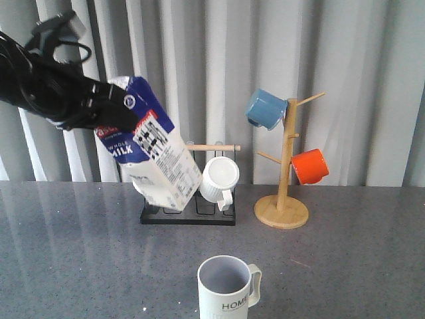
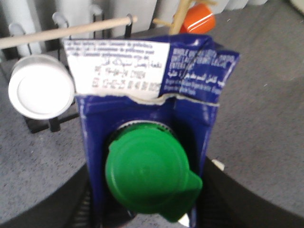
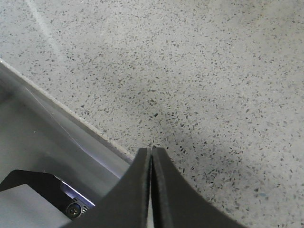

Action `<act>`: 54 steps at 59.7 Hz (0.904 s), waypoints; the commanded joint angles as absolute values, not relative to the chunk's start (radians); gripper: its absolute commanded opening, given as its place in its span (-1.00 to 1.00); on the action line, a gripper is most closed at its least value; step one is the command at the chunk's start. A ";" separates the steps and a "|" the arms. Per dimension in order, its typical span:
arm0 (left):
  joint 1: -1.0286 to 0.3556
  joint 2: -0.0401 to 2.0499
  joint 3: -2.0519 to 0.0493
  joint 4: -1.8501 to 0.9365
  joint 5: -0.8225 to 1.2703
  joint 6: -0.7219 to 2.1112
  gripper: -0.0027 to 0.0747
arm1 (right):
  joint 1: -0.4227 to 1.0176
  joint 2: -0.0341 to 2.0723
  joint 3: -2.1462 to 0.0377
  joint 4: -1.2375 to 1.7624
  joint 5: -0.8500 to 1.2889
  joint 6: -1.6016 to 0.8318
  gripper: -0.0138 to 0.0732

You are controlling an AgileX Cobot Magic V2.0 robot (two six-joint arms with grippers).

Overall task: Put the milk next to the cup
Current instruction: 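Lift the milk carton with the left gripper, then carry the carton toward the HOME mug and lower it beside it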

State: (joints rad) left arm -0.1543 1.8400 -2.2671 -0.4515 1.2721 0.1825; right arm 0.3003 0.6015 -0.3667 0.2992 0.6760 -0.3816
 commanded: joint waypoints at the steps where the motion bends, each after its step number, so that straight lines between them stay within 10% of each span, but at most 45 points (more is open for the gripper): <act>1: -0.180 1.822 -2.273 -0.403 1.254 0.142 -0.94 | 0.297 0.605 -0.392 0.314 0.627 -0.382 -0.69; 54: -0.283 1.876 -1.972 -0.331 1.253 0.126 -0.94 | 0.297 0.605 -0.392 0.315 0.630 -0.383 -0.69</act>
State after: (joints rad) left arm -0.2746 1.9119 -1.9530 -0.3100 1.2687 0.1348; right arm 0.3003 0.6015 -0.3667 0.3000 0.6784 -0.3816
